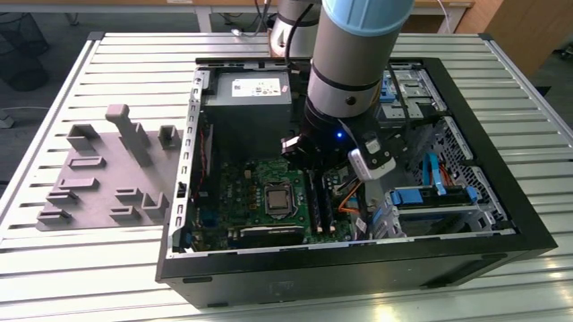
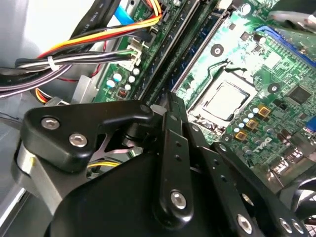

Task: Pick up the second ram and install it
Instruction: 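Press down the second ram until it locks into place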

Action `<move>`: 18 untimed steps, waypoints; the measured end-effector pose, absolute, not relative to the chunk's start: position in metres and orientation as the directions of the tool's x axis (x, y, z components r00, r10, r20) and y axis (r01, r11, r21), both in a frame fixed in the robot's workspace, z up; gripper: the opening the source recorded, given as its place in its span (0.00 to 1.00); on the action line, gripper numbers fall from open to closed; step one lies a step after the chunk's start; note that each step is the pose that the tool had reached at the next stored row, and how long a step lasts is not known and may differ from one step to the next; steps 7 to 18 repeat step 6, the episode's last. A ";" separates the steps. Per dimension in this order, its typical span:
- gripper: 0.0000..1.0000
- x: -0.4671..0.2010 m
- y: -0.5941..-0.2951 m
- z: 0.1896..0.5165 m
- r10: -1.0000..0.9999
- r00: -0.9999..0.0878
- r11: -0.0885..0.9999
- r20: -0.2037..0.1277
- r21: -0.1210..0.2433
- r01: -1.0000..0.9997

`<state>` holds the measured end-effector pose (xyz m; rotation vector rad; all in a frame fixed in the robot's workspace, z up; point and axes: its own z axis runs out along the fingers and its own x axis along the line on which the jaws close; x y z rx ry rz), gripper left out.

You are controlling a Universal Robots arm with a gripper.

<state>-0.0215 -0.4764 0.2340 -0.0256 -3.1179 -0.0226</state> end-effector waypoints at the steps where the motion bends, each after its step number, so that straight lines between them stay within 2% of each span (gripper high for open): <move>1: 0.11 -0.022 -0.476 0.234 0.016 -1.000 1.000 0.024 0.015 0.017; 18: 0.11 -0.022 -0.476 0.236 0.016 -1.000 1.000 0.024 0.014 0.017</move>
